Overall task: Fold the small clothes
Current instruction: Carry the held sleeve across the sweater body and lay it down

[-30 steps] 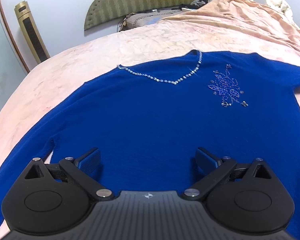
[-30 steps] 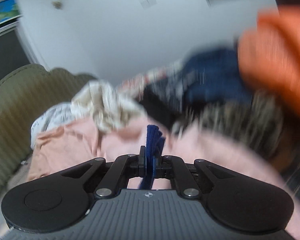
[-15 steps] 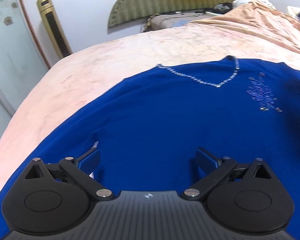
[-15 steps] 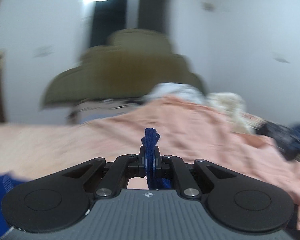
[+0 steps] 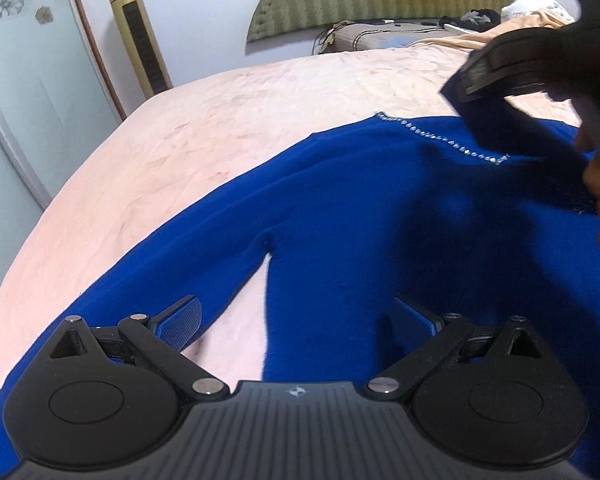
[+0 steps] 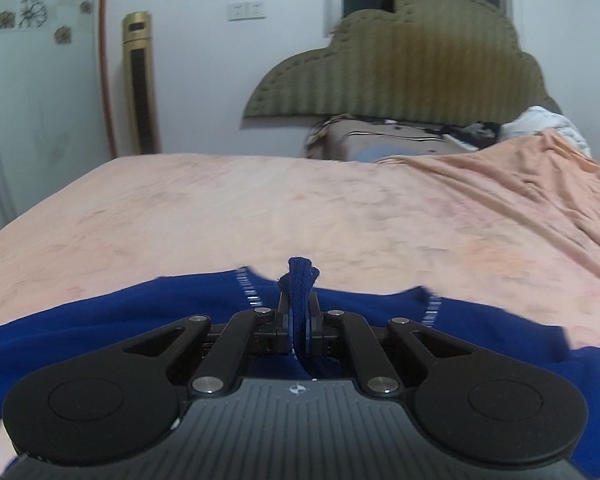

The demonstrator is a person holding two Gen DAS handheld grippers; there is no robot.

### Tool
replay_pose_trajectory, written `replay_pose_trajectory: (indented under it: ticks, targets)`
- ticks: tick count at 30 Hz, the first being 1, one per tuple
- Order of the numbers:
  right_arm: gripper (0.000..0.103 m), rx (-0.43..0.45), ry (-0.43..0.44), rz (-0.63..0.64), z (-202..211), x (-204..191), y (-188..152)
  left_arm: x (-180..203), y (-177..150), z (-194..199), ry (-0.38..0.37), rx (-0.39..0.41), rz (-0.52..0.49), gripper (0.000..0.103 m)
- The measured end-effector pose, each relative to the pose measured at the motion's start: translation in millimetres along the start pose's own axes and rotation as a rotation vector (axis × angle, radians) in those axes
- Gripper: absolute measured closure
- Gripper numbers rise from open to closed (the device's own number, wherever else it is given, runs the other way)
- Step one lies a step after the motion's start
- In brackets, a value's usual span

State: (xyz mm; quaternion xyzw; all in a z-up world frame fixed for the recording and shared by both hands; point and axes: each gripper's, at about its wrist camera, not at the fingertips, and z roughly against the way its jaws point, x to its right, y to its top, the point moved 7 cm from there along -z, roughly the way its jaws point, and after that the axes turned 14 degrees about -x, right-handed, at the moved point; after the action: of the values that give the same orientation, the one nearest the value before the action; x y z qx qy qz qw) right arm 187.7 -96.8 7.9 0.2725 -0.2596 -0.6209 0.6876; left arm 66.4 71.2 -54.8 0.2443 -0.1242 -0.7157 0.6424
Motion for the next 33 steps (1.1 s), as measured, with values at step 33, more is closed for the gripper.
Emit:
replay_pose_trajectory:
  ticks: [33]
  targets:
    - [0.053, -0.117, 0.272, -0.028, -38, -99, -10, -48, -13, -14, -0.007, -0.051, 0.111, 0.001]
